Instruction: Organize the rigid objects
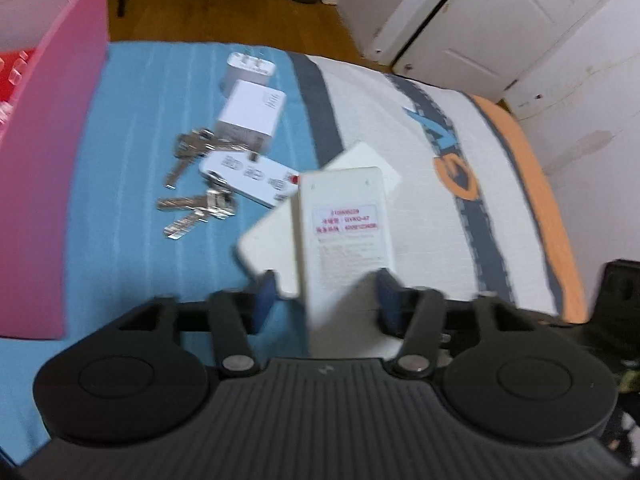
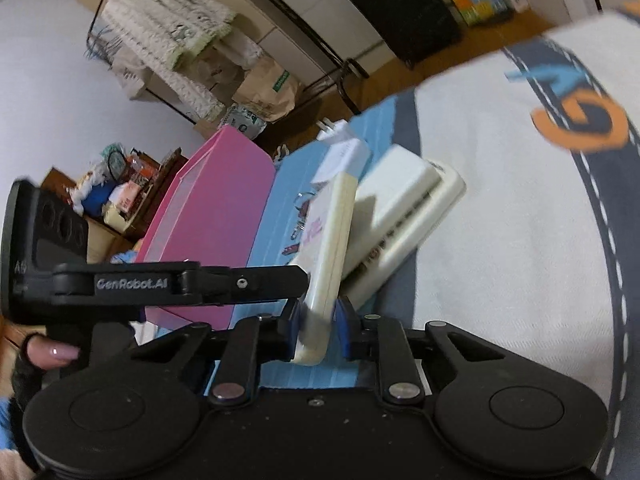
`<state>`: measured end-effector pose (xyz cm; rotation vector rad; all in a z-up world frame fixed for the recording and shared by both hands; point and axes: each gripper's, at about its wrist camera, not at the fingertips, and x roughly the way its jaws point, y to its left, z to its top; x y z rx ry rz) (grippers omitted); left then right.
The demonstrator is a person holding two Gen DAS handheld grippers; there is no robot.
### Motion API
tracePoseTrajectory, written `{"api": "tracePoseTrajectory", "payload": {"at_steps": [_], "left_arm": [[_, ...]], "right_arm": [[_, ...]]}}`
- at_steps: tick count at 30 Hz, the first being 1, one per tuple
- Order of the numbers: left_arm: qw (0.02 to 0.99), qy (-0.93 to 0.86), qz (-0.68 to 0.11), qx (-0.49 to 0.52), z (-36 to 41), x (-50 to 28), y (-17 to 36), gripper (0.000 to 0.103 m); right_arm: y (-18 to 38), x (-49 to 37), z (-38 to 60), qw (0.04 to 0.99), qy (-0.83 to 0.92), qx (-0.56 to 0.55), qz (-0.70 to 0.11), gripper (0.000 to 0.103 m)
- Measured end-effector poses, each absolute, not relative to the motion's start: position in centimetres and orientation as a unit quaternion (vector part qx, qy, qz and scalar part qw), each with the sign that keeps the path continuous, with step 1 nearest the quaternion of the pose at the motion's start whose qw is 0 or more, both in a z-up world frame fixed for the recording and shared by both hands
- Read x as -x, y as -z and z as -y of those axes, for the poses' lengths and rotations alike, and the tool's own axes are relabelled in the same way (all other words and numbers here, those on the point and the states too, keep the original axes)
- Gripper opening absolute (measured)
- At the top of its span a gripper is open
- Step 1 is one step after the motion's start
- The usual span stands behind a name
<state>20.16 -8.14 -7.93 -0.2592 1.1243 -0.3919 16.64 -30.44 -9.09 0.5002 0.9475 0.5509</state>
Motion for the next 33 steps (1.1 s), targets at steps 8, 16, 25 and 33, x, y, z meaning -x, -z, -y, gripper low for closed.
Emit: {"api": "tracePoseTrajectory", "payload": {"at_steps": [8,16,25,33], "left_arm": [[0.779,0.185,-0.564,0.203,5.0,-21.1,9.0,0.071],[0.785,0.203,-0.535,0.239,4.6,-20.1,8.4,0.070],[0.811,0.160,-0.527,0.198,4.3,-19.0,9.0,0.021],[0.808,0.157,-0.527,0.212,3.3,-18.0,9.3,0.017]], "right_arm": [[6.4,-16.1,27.0,0.860,-0.247,-0.090,-0.438,0.022],[5.0,-14.8,24.2,0.870,-0.251,-0.035,-0.423,0.021],[5.9,-13.9,22.7,0.858,-0.261,-0.003,-0.442,0.019],[6.2,-13.4,22.0,0.849,-0.290,0.014,-0.442,0.033]]}}
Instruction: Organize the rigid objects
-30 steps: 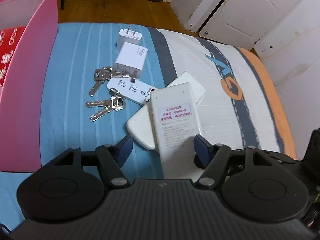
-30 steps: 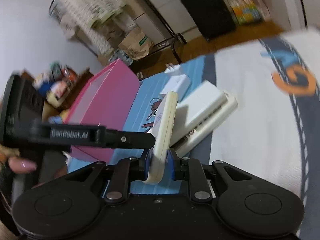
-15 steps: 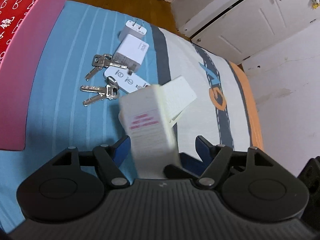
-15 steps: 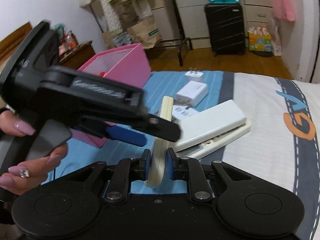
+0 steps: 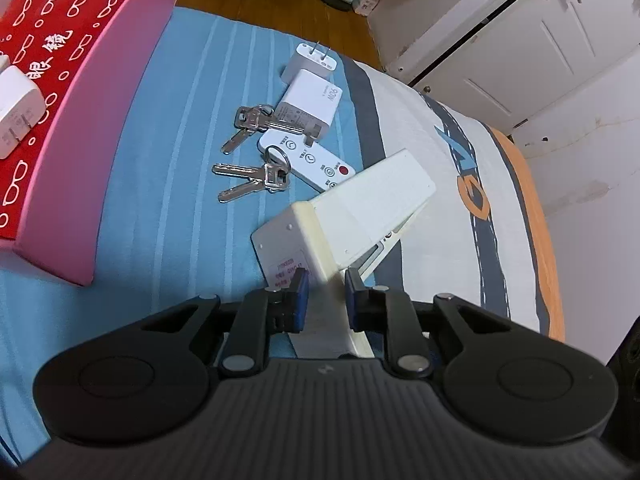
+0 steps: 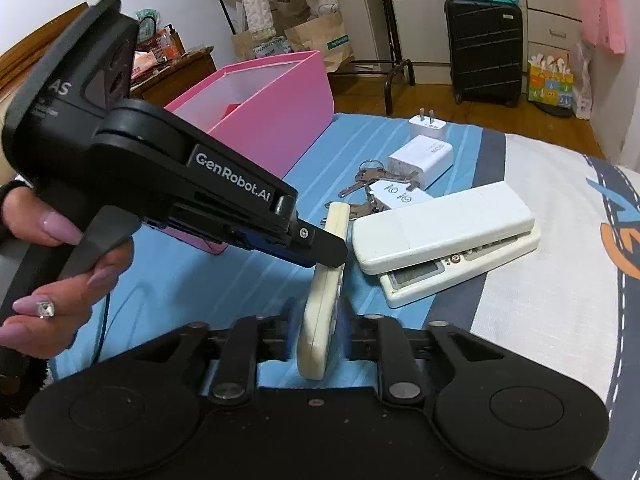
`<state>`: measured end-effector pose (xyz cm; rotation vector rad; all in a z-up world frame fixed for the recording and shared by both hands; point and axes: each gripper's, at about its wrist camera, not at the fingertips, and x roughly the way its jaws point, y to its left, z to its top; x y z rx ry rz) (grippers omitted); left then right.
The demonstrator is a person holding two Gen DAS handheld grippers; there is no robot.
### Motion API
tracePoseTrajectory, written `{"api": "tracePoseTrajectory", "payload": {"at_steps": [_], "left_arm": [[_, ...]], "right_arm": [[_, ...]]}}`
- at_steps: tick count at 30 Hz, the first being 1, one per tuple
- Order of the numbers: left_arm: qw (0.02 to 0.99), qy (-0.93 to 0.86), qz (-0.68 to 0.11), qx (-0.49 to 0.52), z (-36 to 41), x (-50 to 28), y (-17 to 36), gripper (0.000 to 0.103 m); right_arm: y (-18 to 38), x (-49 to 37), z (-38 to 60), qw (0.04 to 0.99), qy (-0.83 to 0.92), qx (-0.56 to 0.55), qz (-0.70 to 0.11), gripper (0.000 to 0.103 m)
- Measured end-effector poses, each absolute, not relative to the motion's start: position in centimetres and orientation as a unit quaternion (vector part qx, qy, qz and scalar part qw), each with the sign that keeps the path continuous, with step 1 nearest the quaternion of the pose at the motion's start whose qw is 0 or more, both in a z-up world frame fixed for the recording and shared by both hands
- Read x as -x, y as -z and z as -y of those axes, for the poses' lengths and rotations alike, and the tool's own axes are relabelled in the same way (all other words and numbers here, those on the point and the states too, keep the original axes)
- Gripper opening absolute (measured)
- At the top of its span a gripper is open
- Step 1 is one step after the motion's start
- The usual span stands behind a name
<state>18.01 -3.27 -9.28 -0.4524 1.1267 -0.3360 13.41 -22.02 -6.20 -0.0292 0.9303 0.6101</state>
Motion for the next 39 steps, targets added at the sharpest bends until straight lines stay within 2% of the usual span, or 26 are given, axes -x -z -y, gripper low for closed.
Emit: {"api": "tracePoseTrajectory", "payload": {"at_steps": [4,6,8,12,15,20,32,39], "left_arm": [[0.811,0.151,-0.526,0.206,3.4,-17.8,9.2,0.016],[0.811,0.144,-0.529,0.206,3.2,-17.7,9.3,0.020],[0.815,0.128,-0.529,0.198,3.0,-17.5,9.2,0.037],[0.798,0.127,-0.552,0.206,3.0,-17.5,9.8,0.046],[0.795,0.133,-0.553,0.212,3.4,-17.0,10.1,0.040],[0.827,0.131,-0.519,0.168,4.5,-15.6,8.1,0.035],[0.878,0.133,-0.433,0.155,0.4,-14.7,-1.2,0.035],[0.886,0.081,-0.424,0.167,-6.6,-15.6,-2.5,0.035]], "right_arm": [[7.6,-13.5,21.1,0.843,-0.282,0.028,-0.457,0.035],[8.2,-13.4,20.4,0.840,-0.282,0.040,-0.463,0.020],[8.1,-12.8,19.7,0.847,-0.274,0.057,-0.452,0.020],[7.7,-12.1,19.1,0.854,-0.262,0.063,-0.444,0.019],[7.0,-11.2,18.4,0.861,-0.260,0.080,-0.430,0.019],[5.8,-10.5,17.9,0.870,-0.252,0.093,-0.414,0.019],[-1.4,-9.2,14.0,0.899,-0.272,0.153,-0.307,0.020],[-1.7,-10.3,7.2,0.886,-0.318,0.184,-0.283,0.020]]}}
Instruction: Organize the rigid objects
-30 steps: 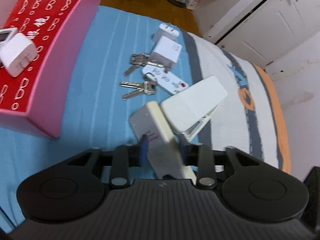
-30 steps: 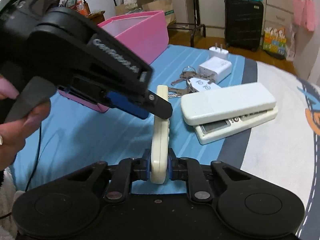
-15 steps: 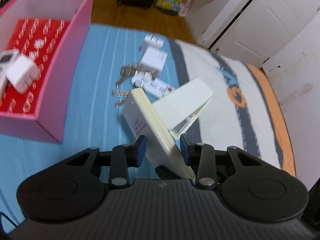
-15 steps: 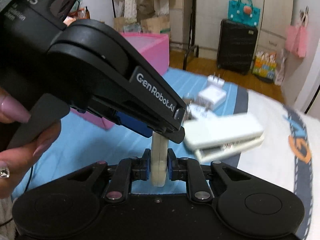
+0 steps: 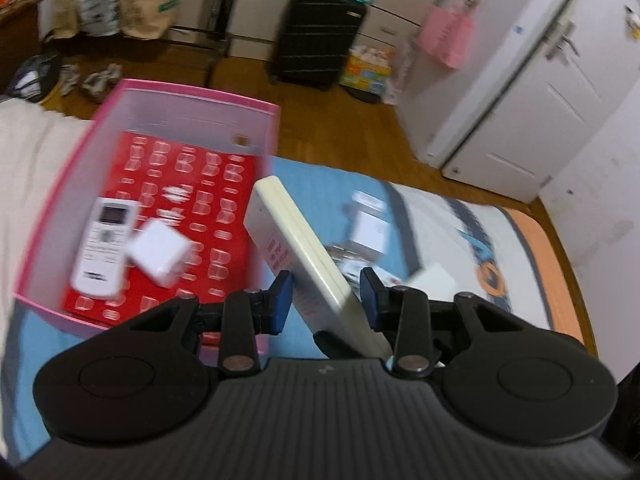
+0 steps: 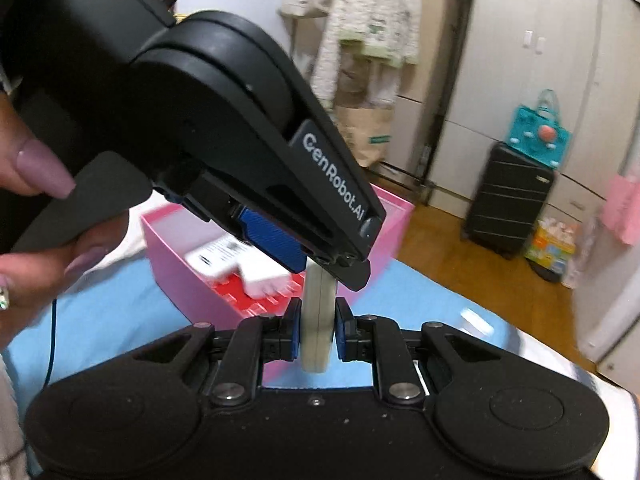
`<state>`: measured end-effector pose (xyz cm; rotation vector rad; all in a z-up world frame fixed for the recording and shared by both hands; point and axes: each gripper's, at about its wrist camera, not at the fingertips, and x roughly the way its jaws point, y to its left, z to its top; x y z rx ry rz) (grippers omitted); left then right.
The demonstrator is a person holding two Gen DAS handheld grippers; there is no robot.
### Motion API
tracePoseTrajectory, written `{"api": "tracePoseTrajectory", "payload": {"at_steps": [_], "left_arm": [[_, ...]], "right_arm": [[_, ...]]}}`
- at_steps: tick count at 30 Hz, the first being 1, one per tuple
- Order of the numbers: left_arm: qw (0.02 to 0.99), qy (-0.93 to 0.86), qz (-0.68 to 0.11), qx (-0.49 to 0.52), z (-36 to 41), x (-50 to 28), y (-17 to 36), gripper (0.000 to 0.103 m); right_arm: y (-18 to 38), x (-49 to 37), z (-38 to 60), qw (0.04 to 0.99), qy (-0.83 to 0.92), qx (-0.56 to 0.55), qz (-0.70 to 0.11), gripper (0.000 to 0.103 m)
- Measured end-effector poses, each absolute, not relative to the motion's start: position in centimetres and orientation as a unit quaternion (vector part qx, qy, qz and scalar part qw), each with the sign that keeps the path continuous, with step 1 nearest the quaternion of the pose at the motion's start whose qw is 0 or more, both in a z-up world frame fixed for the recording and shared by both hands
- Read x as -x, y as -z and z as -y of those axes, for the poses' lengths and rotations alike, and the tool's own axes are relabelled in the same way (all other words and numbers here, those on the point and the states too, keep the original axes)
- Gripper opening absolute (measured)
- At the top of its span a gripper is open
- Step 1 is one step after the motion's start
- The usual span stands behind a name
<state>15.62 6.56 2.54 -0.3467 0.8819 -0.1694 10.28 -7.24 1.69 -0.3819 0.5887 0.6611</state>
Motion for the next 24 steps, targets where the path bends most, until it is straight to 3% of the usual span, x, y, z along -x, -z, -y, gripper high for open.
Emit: {"api": "tracePoseTrajectory", "payload": {"at_steps": [10,15,24], "left_arm": [[0.865,0.063,-0.439,0.236,-15.5,-22.1,0.0,0.033],[0.840,0.088,-0.461,0.272,-17.6,-25.7,3.8,0.033],[0.803,0.086,-0.499,0.315,-19.8,-30.3,8.0,0.033]], "right_arm": [[-1.2,-16.7,-0.2,0.852,-0.324,0.251,-0.325,0.020],[2.0,-17.5,-2.9,0.825,-0.304,0.383,-0.282,0.020],[4.8,-21.0,-4.3,0.767,-0.336,0.471,-0.277,0.019]]}}
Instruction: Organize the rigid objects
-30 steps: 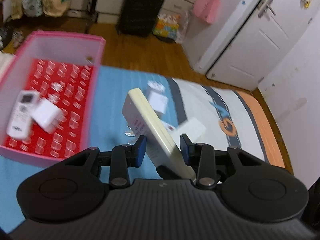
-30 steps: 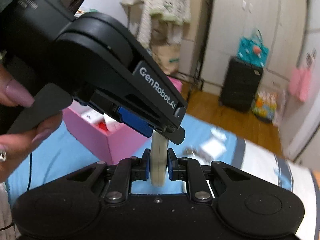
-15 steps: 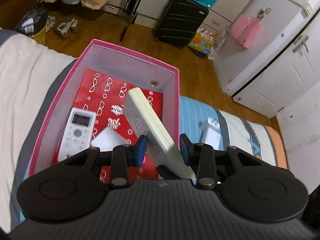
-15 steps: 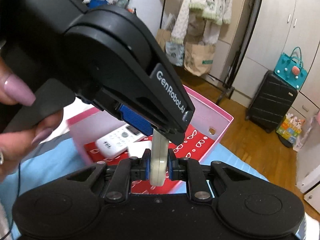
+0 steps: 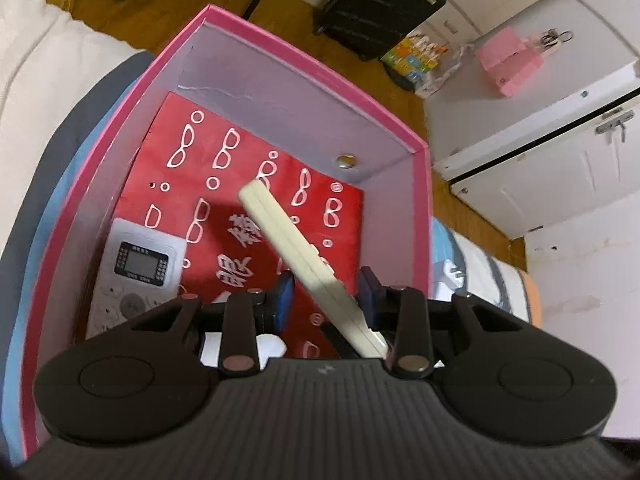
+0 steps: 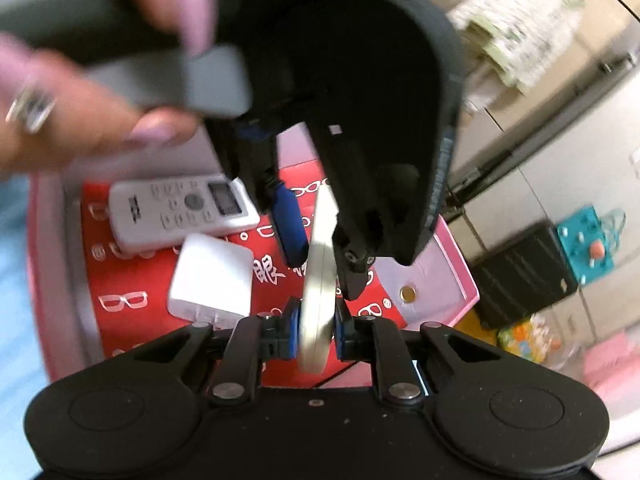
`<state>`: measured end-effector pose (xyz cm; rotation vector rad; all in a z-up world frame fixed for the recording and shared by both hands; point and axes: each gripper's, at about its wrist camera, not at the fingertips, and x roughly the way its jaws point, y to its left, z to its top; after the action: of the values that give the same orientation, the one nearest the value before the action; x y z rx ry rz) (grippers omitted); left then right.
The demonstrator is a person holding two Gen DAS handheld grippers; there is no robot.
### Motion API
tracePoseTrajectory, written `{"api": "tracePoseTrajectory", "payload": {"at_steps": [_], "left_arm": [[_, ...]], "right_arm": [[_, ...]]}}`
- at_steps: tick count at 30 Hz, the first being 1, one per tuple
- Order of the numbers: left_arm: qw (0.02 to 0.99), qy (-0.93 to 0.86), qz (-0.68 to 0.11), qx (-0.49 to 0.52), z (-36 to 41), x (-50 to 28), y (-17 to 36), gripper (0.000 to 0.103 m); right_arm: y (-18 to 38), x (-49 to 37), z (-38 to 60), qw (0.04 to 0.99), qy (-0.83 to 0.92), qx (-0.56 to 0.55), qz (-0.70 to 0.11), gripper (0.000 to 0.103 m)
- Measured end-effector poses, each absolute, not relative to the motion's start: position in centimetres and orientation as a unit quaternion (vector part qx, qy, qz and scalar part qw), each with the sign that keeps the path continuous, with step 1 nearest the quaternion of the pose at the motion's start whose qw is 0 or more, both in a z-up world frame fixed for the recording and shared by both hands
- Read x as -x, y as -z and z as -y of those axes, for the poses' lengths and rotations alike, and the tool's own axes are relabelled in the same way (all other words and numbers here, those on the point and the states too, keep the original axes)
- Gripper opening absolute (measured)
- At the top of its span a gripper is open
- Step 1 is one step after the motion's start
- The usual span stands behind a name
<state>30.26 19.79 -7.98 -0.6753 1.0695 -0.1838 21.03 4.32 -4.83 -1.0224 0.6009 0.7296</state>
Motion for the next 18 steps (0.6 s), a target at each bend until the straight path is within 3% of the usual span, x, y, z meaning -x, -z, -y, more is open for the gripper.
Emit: {"api": "tracePoseTrajectory", "payload": {"at_steps": [4,7,8,9,11,14,16,18], "left_arm": [[0.790,0.075,-0.529,0.300,-20.1,-31.5,9.2,0.033],[0.783,0.069,-0.548,0.285,-20.2,-31.9,10.4,0.032],[0.783,0.068,-0.550,0.282,-20.2,-31.8,10.6,0.032],[0.782,0.066,-0.550,0.285,-20.3,-31.8,10.8,0.032],[0.781,0.063,-0.551,0.286,-20.3,-31.7,10.8,0.033],[0.789,0.036,-0.553,0.266,-20.2,-31.3,10.2,0.033],[0.799,0.007,-0.555,0.231,-19.8,-31.0,9.9,0.044],[0.809,0.001,-0.547,0.215,-19.6,-30.6,9.7,0.043]], "right_arm": [[7.2,-20.4,-5.4,0.725,-0.342,0.544,-0.248,0.019],[7.7,-19.9,-5.4,0.715,-0.363,0.539,-0.260,0.019],[7.4,-19.9,-5.2,0.717,-0.369,0.527,-0.268,0.024],[7.0,-19.8,-4.9,0.725,-0.366,0.518,-0.268,0.037],[5.5,-19.7,-3.9,0.747,-0.371,0.477,-0.277,0.043],[2.6,-20.2,-1.7,0.774,-0.398,0.374,-0.320,0.041],[1.0,-20.4,-0.1,0.788,-0.408,0.313,-0.338,0.041],[-0.2,-20.4,1.3,0.798,-0.413,0.263,-0.352,0.041]]}}
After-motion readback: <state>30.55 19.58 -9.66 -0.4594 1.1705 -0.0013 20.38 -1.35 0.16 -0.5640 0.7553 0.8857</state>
